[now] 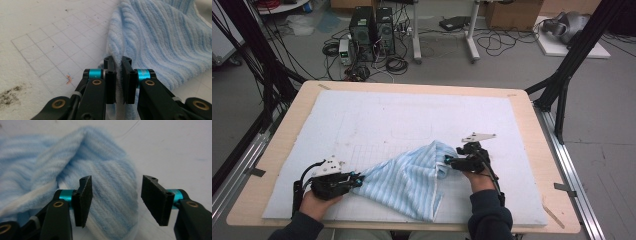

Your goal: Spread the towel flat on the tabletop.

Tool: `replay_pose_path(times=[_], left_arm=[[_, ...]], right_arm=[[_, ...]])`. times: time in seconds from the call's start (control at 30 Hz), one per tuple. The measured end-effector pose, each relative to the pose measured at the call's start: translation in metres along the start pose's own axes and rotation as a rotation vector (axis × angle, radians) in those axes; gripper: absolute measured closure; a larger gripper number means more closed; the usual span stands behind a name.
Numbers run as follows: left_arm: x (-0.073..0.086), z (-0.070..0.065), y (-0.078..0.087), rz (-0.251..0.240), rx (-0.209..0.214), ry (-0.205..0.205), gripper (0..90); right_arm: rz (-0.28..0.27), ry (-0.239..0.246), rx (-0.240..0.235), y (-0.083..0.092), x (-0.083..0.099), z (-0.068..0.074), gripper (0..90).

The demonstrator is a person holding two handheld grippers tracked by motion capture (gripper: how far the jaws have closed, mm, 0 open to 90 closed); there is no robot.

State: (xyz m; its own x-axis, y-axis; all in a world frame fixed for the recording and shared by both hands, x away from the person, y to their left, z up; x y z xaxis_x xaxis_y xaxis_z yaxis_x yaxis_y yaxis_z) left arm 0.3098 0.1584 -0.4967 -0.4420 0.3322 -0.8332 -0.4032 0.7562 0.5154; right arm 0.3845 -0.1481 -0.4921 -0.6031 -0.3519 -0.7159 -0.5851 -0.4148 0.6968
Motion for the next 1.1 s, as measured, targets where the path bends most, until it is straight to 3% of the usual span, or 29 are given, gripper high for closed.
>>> replay_pose_path(times=[0.03,0.1,0.13,0.17,0.23,0.27,0.37,0.43,0.47,0.5,0.53,0.6,0.63,0.67,0.73,0.77,0.83,0.9,0.97,1.0,1.03,1.07,1.1], left_arm=[[0.0,0.0,0.0,0.0,0.0,0.0,83.1],[-0.001,0.001,0.0,-0.006,-0.003,0.002,83.1],[-0.001,0.002,0.0,-0.005,-0.004,0.001,83.1],[-0.002,0.002,0.0,-0.011,-0.004,0.007,83.1],[-0.002,0.002,0.0,-0.012,-0.005,0.005,83.1],[-0.002,0.002,0.0,-0.013,-0.006,0.007,83.1],[-0.004,0.002,-0.001,-0.022,-0.007,0.011,83.1],[-0.005,0.001,-0.001,-0.024,-0.006,0.01,83.1],[-0.005,0.001,-0.001,-0.028,-0.007,0.012,83.1],[-0.006,0.001,-0.002,-0.029,-0.006,0.014,83.0],[-0.006,0.0,-0.002,-0.032,-0.002,0.019,83.0],[-0.008,0.0,-0.003,-0.034,-0.002,0.016,83.0],[-0.009,-0.001,-0.004,-0.037,0.0,0.017,83.0],[-0.01,-0.002,-0.004,-0.044,0.002,0.021,83.0],[-0.012,-0.003,-0.006,-0.055,0.011,0.025,82.9],[-0.014,-0.004,-0.007,-0.059,0.011,0.024,82.9],[-0.016,-0.004,-0.01,-0.066,0.009,0.026,82.8],[-0.021,-0.002,-0.012,-0.081,0.002,0.04,81.8],[-0.022,-0.001,-0.013,-0.091,-0.004,0.046,77.7],[-0.024,0.001,-0.013,-0.1,-0.014,0.052,77.7],[-0.025,0.002,-0.014,-0.111,-0.025,0.062,71.5],[-0.025,0.004,-0.014,-0.114,-0.037,0.064,51.6],[-0.026,0.006,-0.014,-0.119,-0.051,0.068,51.6]], right_arm=[[0.0,0.0,0.0,0.0,0.0,0.0,46.0],[0.064,0.03,-0.007,-0.013,0.001,0.004,68.8],[0.064,0.03,-0.007,-0.013,0.001,0.004,68.8],[0.061,0.083,0.016,-0.015,-0.008,0.003,83.4],[0.041,0.103,0.037,-0.013,-0.015,0.001,84.2],[-0.002,0.125,0.099,-0.011,-0.032,-0.005,84.5],[-0.083,0.132,0.164,-0.007,-0.057,-0.013,84.1],[-0.112,0.125,0.173,-0.006,-0.065,-0.015,83.5],[-0.166,0.104,0.188,-0.004,-0.08,-0.018,83.2],[-0.186,0.098,0.201,-0.004,-0.087,-0.02,83.2],[-0.186,0.098,0.201,-0.004,-0.087,-0.02,83.2],[-0.225,0.07,0.267,-0.005,-0.101,-0.032,83.3],[-0.225,0.07,0.267,-0.005,-0.101,-0.032,83.3],[-0.238,0.049,0.312,-0.008,-0.106,-0.043,83.3],[-0.261,0.007,0.328,-0.01,-0.11,-0.05,83.3],[-0.261,0.007,0.328,-0.01,-0.11,-0.05,83.3],[-0.28,-0.038,0.318,-0.017,-0.114,-0.055,82.0],[-0.233,-0.038,0.322,-0.026,-0.109,-0.057,76.0],[-0.177,-0.041,0.316,-0.033,-0.101,-0.057,63.0],[-0.177,-0.041,0.316,-0.033,-0.101,-0.057,63.0],[-0.157,-0.052,0.314,-0.033,-0.097,-0.056,56.7],[-0.176,-0.061,0.287,-0.029,-0.095,-0.053,48.4],[-0.176,-0.061,0.287,-0.029,-0.095,-0.053,48.4]])
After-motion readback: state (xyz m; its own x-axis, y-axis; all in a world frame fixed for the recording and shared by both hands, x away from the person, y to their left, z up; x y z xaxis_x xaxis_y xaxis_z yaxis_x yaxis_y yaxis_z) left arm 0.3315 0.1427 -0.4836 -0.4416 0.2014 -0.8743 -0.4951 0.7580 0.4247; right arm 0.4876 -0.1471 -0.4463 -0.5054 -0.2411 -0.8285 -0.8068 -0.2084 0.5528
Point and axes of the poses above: each handheld gripper's, and its own axes: y roughly backward along the jaws, x roughly out of its underside, z roughly to its left, the point moved 10 cm from there along -y, roughly forward along the jaws, and after that the axes turned 7 degrees about x, right-handed, at the moved point
